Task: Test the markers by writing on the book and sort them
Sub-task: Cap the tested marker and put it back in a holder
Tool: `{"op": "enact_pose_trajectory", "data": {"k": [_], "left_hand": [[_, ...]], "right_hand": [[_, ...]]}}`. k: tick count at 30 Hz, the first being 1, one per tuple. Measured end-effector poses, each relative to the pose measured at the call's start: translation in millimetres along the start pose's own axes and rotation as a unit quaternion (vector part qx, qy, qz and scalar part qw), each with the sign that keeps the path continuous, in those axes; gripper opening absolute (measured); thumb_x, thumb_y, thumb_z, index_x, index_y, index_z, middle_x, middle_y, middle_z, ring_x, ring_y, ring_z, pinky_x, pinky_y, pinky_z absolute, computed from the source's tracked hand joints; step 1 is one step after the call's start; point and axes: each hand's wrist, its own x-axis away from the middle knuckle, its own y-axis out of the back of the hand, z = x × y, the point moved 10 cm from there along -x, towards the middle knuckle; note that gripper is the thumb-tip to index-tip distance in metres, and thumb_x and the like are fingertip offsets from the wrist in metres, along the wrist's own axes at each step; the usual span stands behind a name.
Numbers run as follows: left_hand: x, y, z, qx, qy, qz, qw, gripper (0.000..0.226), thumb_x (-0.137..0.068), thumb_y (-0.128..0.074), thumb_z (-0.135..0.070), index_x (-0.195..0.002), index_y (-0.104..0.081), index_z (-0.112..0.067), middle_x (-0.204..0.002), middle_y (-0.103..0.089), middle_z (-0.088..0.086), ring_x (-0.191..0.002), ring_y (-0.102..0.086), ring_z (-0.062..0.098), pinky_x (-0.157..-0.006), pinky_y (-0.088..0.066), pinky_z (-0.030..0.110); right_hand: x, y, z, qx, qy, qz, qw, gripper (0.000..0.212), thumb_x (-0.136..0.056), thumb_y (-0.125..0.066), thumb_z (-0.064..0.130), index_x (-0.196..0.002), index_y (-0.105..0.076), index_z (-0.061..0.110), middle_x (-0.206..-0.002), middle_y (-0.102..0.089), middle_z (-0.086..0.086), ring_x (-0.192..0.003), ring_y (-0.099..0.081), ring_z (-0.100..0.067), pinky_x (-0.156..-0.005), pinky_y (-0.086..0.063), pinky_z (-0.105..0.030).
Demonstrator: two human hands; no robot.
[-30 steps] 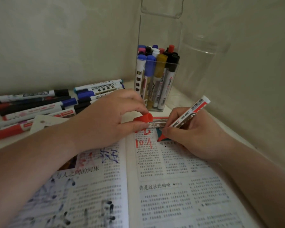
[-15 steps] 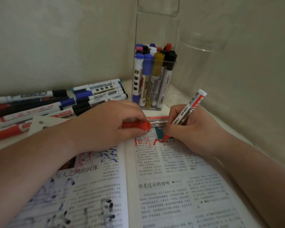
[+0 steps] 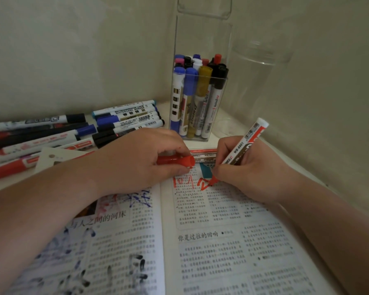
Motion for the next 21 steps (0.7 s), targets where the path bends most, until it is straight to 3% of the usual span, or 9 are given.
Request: {"op": "enact_pose_trajectory", "data": {"k": [2,5,8,12,15,19,21], "left_hand": [[0.3,0.5,0.1,0.000,0.001,0.000,1.000,0.034,-0.089,-0.058,-0.055,-0.117,-0.068,-0.039,-0.106,-0.062,-0.028,-0.105,-0.057,-0.006,-0.087,-0.045,0.012],[0.4,1.0,-0.6,-0.004,0.000,0.000,1.000,0.035,-0.088,-0.057,-0.057,-0.117,-0.068,-0.040,-0.106,-0.062,-0.028,-0.105,-0.057,-0.006,-0.087,-0.045,0.012],[1.4,0.9,-1.0,-0.005,0.000,-0.001,1.000,0.037,-0.088,-0.055,-0.059,-0.117,-0.068,-0.040,-0.107,-0.062,-0.028,-0.105,-0.057,-0.008,-0.088,-0.046,0.011],[-0.6,0.9,-3.1,-0.002,0.000,-0.003,1.000,0.037,-0.087,-0.055,-0.059,-0.117,-0.068,-0.041,-0.107,-0.062,-0.029,-0.105,-0.056,-0.009,-0.089,-0.046,0.012],[-0.5,1.2,-3.8,-0.003,0.000,-0.001,1.000,0.039,-0.087,-0.054,-0.060,-0.118,-0.067,-0.041,-0.107,-0.062,-0.028,-0.105,-0.056,-0.010,-0.089,-0.046,0.013],[1.0,1.6,-4.1,0.000,-0.001,-0.003,1.000,0.039,-0.086,-0.053,-0.061,-0.116,-0.068,-0.042,-0.107,-0.062,-0.029,-0.105,-0.056,-0.009,-0.088,-0.046,0.013],[1.1,1.6,-4.2,0.002,-0.001,-0.003,1.000,0.039,-0.086,-0.054,-0.061,-0.116,-0.068,-0.042,-0.107,-0.062,-0.028,-0.105,-0.057,-0.009,-0.089,-0.047,0.014]], "right_hand": [[0.0,-1.8,-0.3,-0.008,-0.003,0.014,1.000,0.024,-0.081,-0.069,0.000,-0.062,-0.058,0.009,-0.054,-0.065,0.007,-0.046,-0.053,-0.001,-0.046,-0.040,-0.014],[-2.1,12.2,-4.9,-0.032,0.005,-0.015,0.999,0.020,-0.075,-0.073,0.008,-0.060,-0.061,0.014,-0.062,-0.070,-0.005,-0.054,-0.058,-0.008,-0.052,-0.043,-0.019],[-1.5,30.9,-16.5,-0.115,0.000,-0.057,0.992,0.012,-0.070,-0.069,0.010,-0.063,-0.060,0.009,-0.062,-0.070,-0.013,-0.043,-0.045,-0.007,-0.042,-0.034,-0.016],[-2.0,26.7,-20.7,-0.088,0.002,-0.034,0.995,0.022,-0.085,-0.071,-0.005,-0.070,-0.059,0.004,-0.058,-0.068,-0.004,-0.046,-0.051,-0.002,-0.047,-0.037,-0.014],[-3.7,27.3,-23.2,-0.044,-0.002,-0.042,0.998,0.021,-0.084,-0.072,0.002,-0.068,-0.062,0.011,-0.070,-0.075,-0.007,-0.063,-0.060,-0.015,-0.060,-0.043,-0.031],[-3.0,29.5,-21.1,-0.011,0.000,-0.059,0.998,0.023,-0.082,-0.073,0.004,-0.065,-0.060,0.010,-0.073,-0.071,-0.018,-0.063,-0.058,-0.019,-0.059,-0.045,-0.035],[-1.4,23.0,-16.3,-0.006,0.001,-0.040,0.999,0.015,-0.076,-0.075,0.018,-0.068,-0.064,0.010,-0.078,-0.071,-0.022,-0.069,-0.064,-0.035,-0.066,-0.052,-0.051]]}}
